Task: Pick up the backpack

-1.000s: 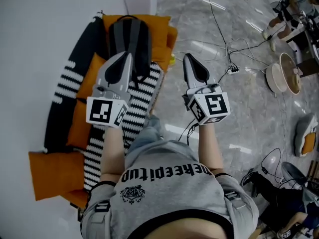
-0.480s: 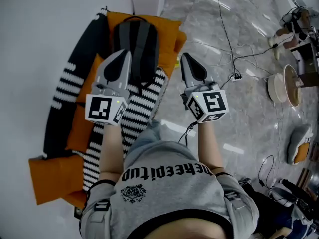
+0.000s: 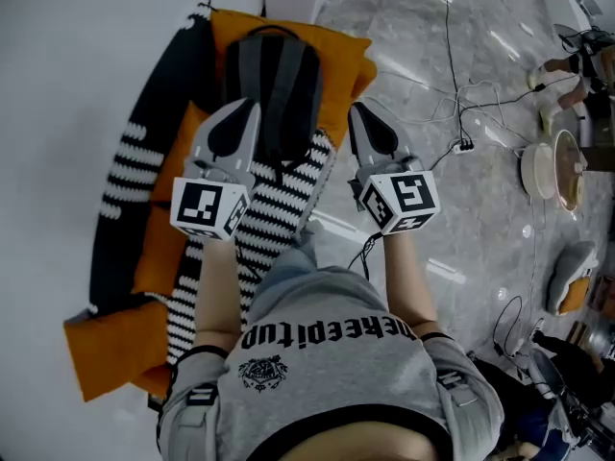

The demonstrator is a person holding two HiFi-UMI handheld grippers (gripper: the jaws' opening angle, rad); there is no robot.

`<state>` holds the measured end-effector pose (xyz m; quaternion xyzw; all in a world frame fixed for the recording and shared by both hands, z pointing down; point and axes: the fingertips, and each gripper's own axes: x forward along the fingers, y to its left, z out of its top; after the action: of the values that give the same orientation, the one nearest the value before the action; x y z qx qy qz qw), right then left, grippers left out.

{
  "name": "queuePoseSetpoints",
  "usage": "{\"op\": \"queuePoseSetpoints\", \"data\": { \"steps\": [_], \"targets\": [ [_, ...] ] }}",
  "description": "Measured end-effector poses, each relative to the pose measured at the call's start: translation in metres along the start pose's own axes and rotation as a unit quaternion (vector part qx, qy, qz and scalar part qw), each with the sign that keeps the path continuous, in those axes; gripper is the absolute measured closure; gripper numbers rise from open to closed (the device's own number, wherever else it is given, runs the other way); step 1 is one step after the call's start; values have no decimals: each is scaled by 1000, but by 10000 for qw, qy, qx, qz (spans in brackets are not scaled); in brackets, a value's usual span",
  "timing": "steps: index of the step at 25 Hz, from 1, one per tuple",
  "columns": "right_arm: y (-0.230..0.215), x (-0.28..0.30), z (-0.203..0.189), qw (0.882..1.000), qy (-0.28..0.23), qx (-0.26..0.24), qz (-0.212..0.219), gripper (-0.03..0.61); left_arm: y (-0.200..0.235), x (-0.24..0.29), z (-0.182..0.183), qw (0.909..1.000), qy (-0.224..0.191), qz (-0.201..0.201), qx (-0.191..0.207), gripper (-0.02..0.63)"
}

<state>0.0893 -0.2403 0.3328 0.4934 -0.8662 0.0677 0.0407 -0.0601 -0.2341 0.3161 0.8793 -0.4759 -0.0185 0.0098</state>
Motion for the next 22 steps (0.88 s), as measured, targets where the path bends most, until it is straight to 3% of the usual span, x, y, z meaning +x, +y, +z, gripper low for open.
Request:
{"op": "queuePoseSetpoints", "data": {
  "steps": [15, 22],
  "targets": [
    [-16, 92, -68, 9961, 835, 263, -99, 572, 75, 43, -113, 9932, 1057, -68, -477, 555],
    [-20, 122, -95, 9955, 911, 272, -48, 574, 99, 61, -172, 9871, 1435, -159, -691, 533]
  ]
}}
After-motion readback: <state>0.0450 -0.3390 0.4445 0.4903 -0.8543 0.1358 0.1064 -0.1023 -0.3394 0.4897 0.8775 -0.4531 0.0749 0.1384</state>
